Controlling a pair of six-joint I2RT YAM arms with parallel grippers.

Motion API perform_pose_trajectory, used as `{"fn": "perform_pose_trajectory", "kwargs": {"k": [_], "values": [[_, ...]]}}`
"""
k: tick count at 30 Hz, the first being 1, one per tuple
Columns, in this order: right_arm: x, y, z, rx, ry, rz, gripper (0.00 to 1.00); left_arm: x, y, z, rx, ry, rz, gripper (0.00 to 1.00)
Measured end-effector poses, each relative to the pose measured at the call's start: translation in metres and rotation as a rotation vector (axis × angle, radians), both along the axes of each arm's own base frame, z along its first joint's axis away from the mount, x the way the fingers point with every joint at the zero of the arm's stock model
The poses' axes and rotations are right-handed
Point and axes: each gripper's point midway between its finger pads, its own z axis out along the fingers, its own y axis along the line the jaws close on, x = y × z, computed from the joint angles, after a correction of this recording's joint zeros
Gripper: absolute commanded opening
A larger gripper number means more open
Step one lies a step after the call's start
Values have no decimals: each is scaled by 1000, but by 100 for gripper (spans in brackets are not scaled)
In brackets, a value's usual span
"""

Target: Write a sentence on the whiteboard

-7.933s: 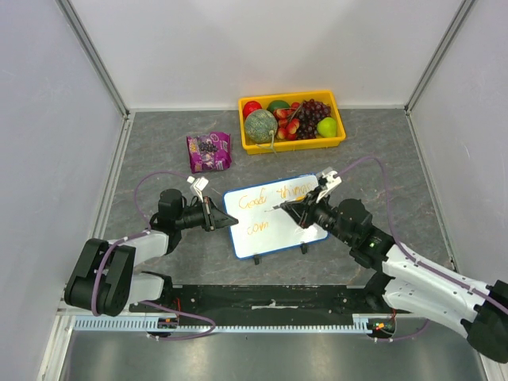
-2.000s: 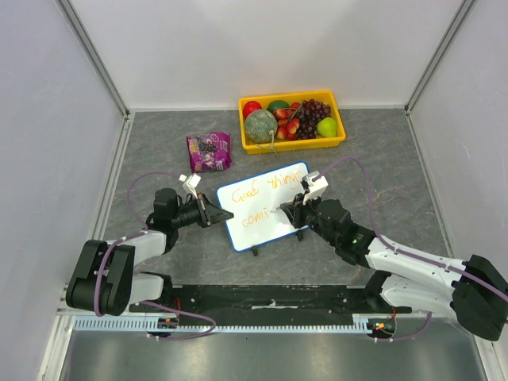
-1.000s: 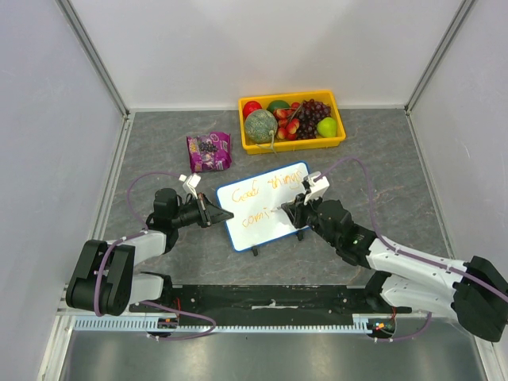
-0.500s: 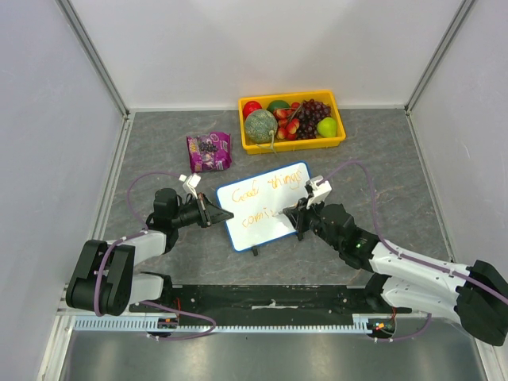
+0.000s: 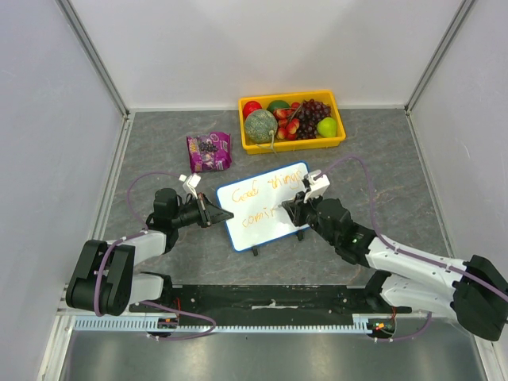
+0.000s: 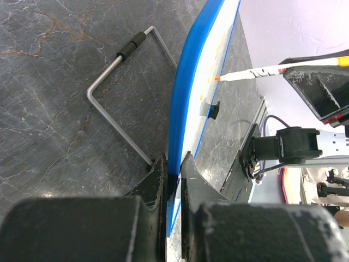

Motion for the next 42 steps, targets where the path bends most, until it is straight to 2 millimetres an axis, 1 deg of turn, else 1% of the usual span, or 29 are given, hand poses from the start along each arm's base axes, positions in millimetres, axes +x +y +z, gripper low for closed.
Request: {"fn": "perform_pose_trajectory", "kwargs": {"k": [5, 14, 28, 32, 35, 42], "values": [[6, -1, 5, -18, -13, -25, 0, 0, 0, 0, 0, 0, 0, 2], [6, -2, 5, -29, -11, -23, 0, 0, 0, 0, 0, 0, 0, 2], [-9, -5, -7, -33, 20, 24, 0, 0, 0, 0, 0, 0, 0, 2], [-13, -9, -10, -38, 28, 27, 0, 0, 0, 0, 0, 0, 0, 2], [-14, -11, -6, -33, 24, 25, 0, 0, 0, 0, 0, 0, 0, 2], [-12, -12, 9, -5, -4, 16, 0, 0, 0, 0, 0, 0, 0, 2]]}}
